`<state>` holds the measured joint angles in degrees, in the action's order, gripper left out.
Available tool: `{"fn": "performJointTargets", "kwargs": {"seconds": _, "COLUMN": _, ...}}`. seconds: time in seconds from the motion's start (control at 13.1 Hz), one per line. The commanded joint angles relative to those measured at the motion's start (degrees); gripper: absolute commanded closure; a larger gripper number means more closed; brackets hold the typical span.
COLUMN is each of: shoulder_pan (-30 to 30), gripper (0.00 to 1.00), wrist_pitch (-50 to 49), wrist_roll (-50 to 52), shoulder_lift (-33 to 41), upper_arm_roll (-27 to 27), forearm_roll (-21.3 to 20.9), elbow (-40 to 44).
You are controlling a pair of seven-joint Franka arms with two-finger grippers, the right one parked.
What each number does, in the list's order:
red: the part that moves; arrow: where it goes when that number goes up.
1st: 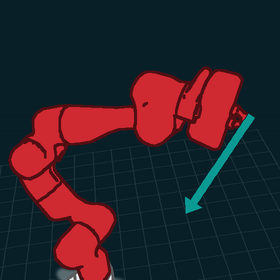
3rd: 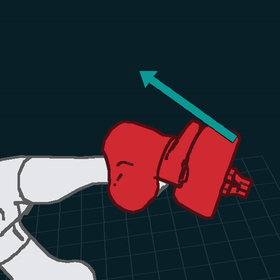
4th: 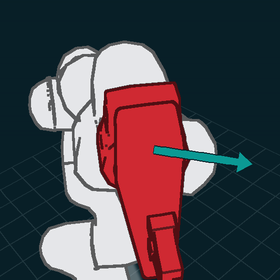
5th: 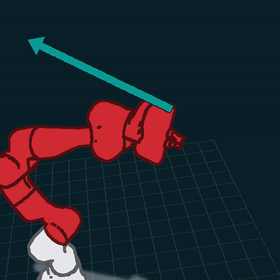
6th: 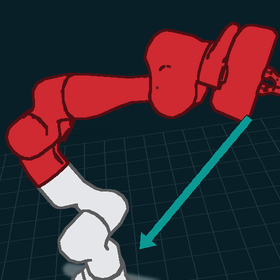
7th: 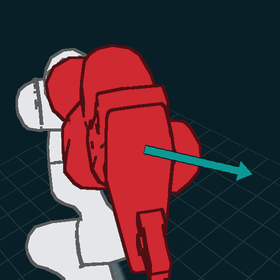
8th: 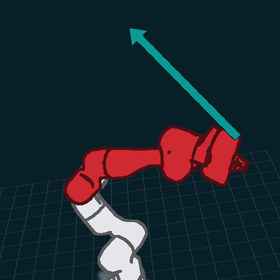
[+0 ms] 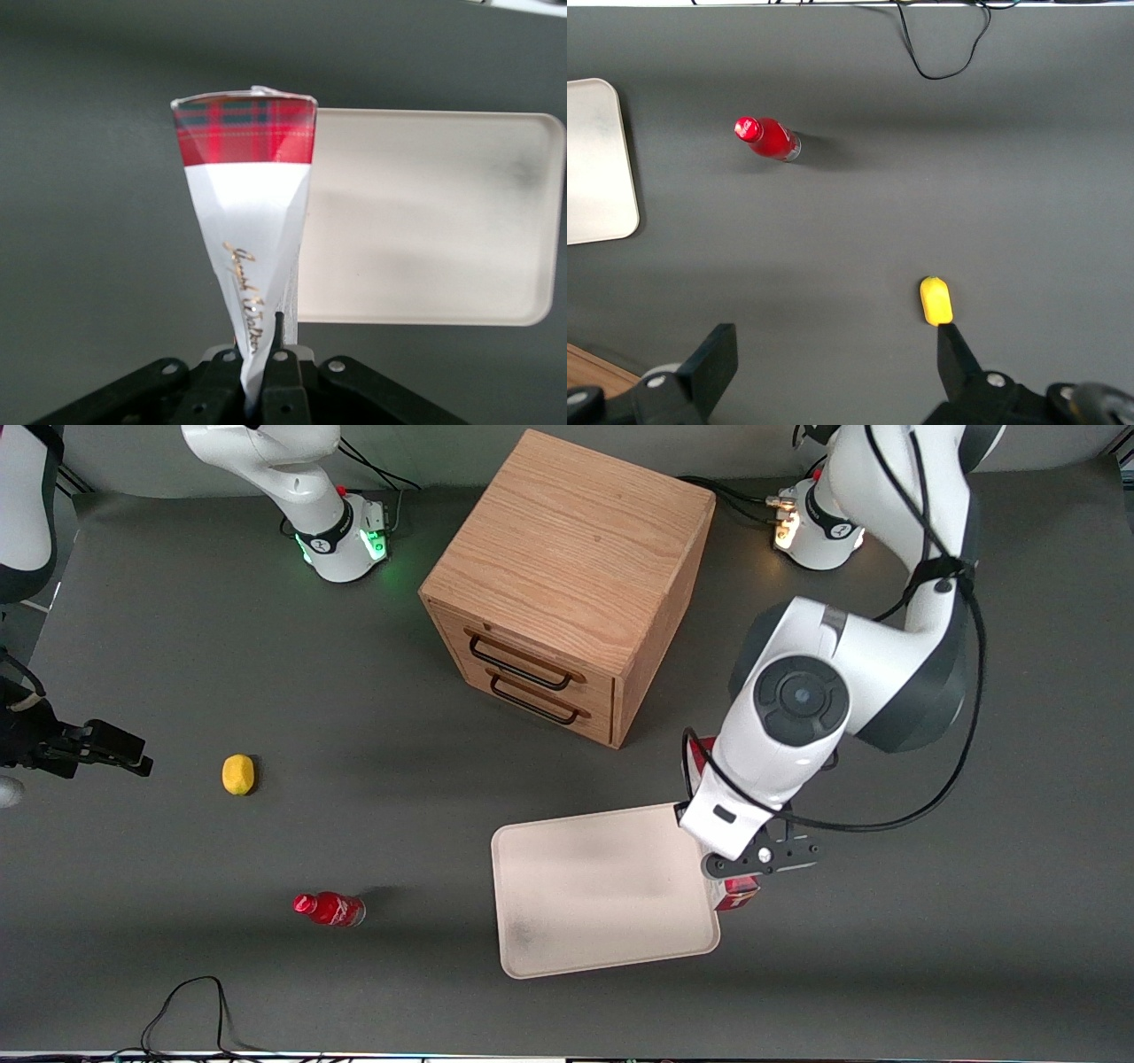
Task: Place red cookie box on tray
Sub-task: 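Carry the cookie box over the white tray with the left gripper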
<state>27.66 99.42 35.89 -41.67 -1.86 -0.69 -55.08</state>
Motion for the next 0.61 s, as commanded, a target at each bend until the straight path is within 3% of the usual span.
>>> {"fn": "performJointTargets", "kwargs": {"seconds": 0.0, "shoulder_pan": -0.2, "gripper": 1.00, "wrist_pitch": 2.0, "wrist_roll": 1.2, "shoulder_lift": -3.1, "upper_arm_roll": -0.4, "forearm_roll": 0.3, "elbow": 0.6}}
{"fn": "performJointTargets", "kwargs": {"seconds": 0.53, "shoulder_pan": -0.3, "gripper": 1.00, "wrist_pitch": 12.9, "wrist_roll": 3.0, "shoulder_lift": -7.8, "upper_arm_roll": -0.3, "forearm_roll": 0.3, "elbow": -6.2}}
